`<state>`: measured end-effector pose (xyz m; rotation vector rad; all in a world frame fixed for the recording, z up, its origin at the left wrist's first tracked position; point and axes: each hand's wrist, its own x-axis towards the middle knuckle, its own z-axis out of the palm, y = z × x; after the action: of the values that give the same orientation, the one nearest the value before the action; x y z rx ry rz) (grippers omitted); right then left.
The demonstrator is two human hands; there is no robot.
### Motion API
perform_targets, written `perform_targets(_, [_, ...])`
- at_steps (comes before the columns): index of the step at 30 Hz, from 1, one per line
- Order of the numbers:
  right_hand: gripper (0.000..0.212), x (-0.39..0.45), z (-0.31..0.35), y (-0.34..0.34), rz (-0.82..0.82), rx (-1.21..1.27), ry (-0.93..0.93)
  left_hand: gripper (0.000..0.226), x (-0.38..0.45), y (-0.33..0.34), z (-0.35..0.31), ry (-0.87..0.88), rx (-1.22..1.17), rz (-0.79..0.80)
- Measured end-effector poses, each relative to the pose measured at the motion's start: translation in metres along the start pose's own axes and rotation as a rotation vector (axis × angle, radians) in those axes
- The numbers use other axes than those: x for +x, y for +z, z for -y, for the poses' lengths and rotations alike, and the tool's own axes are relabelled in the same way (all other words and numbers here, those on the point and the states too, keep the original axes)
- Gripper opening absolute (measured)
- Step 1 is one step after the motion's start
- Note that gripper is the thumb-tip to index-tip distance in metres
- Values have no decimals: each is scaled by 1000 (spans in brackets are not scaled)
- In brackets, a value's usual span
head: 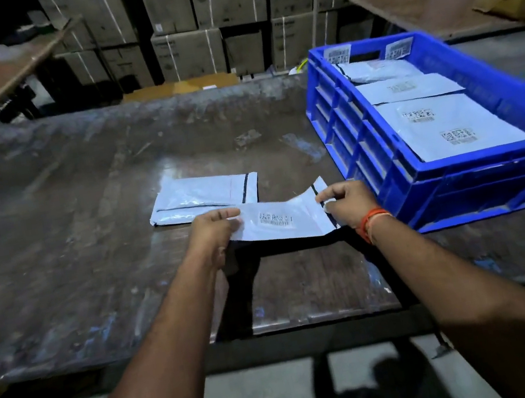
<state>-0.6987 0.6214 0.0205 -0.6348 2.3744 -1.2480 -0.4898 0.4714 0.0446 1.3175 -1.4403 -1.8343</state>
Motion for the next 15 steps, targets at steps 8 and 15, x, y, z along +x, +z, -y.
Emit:
perform_targets(8, [26, 19, 105, -53, -112, -6, -351, 17, 34, 7, -98, 411, 255, -108])
perform_targets(15, [25, 83, 104, -157, -189, 10, -352, 22, 30, 98, -141, 537, 292, -42])
